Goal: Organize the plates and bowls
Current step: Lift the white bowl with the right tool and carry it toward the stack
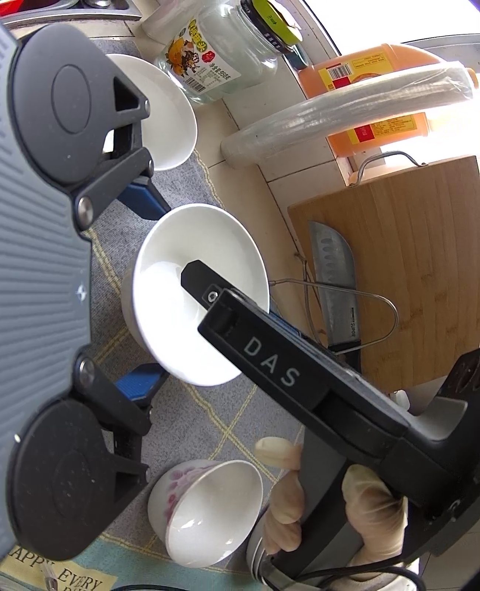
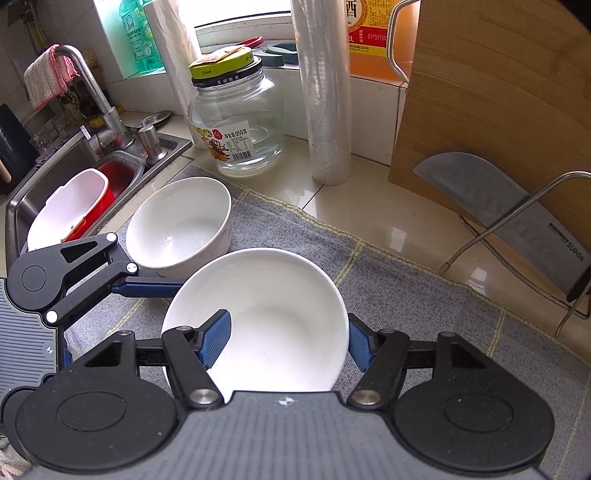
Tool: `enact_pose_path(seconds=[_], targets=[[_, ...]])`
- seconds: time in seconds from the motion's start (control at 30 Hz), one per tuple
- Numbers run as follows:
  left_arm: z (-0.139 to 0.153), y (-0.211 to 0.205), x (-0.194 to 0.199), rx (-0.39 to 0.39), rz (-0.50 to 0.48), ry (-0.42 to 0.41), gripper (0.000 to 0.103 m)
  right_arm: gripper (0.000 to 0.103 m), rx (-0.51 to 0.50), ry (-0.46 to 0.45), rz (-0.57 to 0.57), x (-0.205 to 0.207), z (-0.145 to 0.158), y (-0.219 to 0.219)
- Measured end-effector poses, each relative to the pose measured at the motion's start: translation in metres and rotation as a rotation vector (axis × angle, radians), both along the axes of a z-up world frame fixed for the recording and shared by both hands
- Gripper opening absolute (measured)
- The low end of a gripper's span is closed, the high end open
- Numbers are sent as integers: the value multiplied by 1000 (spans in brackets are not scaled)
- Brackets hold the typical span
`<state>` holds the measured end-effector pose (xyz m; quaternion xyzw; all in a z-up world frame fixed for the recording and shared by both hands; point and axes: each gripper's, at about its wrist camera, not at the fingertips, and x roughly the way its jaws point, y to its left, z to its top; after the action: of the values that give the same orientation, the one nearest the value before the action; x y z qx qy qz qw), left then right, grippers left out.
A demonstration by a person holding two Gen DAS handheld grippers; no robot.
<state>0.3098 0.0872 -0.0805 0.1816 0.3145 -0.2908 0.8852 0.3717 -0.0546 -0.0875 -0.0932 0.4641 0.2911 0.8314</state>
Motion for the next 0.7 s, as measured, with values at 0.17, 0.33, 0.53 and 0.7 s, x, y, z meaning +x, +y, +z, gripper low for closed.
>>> enact_pose_path(seconds=[0.17,0.33,0.53,0.7], targets=[[11,-1,-13,3,-9,6,84,72,4,-15,-10,-17,8,-2],[21,-4,-29,4,-34,22,84,72,-10,-27,-21,-39,15,-8],[35,-15,-48,7,-85,-4,84,72,-22,-68,-67,-67,28,-21],[46,-28,-61,0,-144,-23,84,72,-22,-99,-120,-91,39,-38]])
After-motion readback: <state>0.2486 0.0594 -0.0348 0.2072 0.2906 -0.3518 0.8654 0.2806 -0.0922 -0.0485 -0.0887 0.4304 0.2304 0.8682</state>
